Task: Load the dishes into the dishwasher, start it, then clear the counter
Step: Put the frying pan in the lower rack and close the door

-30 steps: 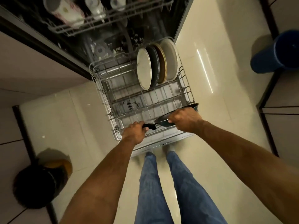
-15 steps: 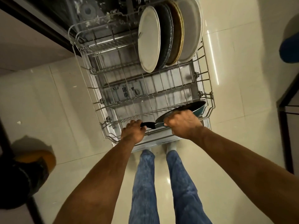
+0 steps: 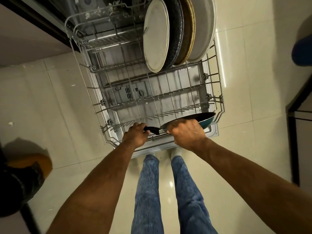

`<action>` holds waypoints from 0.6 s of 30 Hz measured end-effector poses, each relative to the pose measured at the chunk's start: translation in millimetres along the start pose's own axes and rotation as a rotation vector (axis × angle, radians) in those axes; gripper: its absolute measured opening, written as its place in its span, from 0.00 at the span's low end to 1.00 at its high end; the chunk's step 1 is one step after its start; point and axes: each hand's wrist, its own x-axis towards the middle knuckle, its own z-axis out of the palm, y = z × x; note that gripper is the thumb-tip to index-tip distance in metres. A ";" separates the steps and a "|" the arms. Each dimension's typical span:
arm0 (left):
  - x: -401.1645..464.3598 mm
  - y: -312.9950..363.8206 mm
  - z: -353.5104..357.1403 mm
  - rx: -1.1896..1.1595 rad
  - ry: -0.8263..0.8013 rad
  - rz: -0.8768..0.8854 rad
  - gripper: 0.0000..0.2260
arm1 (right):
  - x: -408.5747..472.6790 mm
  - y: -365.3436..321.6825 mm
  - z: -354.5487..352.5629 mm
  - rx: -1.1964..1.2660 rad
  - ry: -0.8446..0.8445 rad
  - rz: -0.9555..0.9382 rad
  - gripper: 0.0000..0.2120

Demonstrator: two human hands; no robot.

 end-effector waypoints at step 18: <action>21.2 3.7 33.3 0.044 -0.100 0.007 0.22 | 25.5 32.1 44.9 -0.101 -0.097 0.084 0.16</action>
